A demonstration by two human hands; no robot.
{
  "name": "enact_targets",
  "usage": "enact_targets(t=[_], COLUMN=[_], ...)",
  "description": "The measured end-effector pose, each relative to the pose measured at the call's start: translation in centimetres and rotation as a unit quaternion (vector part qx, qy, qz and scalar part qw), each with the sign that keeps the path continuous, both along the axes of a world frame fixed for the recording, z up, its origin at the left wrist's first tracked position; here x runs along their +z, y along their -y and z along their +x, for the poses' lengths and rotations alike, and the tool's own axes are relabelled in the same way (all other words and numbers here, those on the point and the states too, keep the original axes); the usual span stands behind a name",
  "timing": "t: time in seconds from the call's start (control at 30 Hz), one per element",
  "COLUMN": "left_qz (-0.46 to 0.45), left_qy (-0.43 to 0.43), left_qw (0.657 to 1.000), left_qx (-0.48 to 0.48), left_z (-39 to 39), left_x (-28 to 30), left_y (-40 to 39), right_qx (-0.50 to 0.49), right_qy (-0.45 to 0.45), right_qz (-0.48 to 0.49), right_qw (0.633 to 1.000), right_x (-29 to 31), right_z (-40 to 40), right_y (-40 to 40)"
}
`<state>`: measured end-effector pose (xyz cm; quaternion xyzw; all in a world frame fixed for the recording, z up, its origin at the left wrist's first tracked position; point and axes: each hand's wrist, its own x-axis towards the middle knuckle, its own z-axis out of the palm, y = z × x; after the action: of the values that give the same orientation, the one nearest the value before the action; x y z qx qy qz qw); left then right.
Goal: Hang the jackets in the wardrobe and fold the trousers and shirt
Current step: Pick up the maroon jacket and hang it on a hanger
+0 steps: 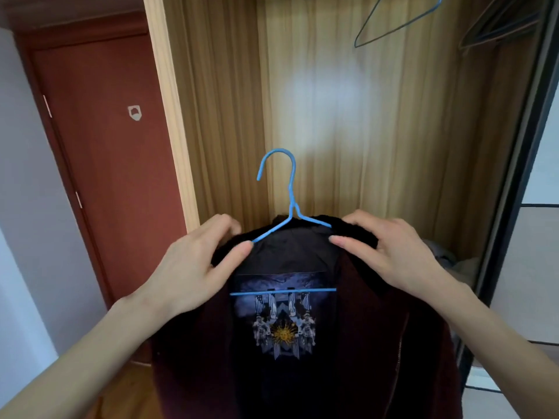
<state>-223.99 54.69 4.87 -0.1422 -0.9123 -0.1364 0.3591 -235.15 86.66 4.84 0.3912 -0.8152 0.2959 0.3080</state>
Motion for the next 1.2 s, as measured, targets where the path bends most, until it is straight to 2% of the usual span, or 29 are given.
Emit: enact_targets(t=[0.13,0.27,0.33,0.5,0.63,0.77,0.87,1.0,1.2], left_qz=[-0.078,-0.026,-0.015,0.027,0.031,0.031,-0.018,-0.037,-0.069], left_qy=[0.042,0.129,0.121,0.093,0.063,0.047,0.057,0.094,0.021], left_qw=[0.995,0.988,0.991,0.995,0.997,0.998,0.998,0.995,0.997], left_qx=[-0.04,-0.082,-0.057,-0.003,0.013,0.025,0.036,0.007,-0.031], left_z=[-1.7,-2.8,-3.0,-3.2,-3.2,-3.4,-3.0,-2.1,-2.1], left_x=[1.3,1.4,0.6,-1.1,-1.5,-0.7,0.2,0.5,-0.1], left_y=[-2.1,-2.8,-2.8,-3.1,-4.8,-5.1,-4.8,-4.7,-6.5], right_qx=[0.006,-0.008,-0.011,-0.04,-0.03,-0.004,0.002,-0.014,-0.039], right_qy=[0.002,0.023,0.028,-0.099,-0.156,-0.122,-0.129,-0.169,-0.164], right_qz=[0.004,0.012,0.001,0.166,0.214,0.19,0.131,0.067,0.062], right_qw=[1.0,1.0,1.0,0.98,0.964,0.974,0.983,0.983,0.984], right_x=[-0.2,-0.5,-0.4,-0.4,-0.6,-0.1,0.0,-0.7,-1.9], right_z=[0.6,1.0,1.1,1.4,2.0,1.7,1.4,1.6,2.5], right_y=[0.2,-0.1,-0.1,0.1,1.0,1.9,1.2,0.7,1.6])
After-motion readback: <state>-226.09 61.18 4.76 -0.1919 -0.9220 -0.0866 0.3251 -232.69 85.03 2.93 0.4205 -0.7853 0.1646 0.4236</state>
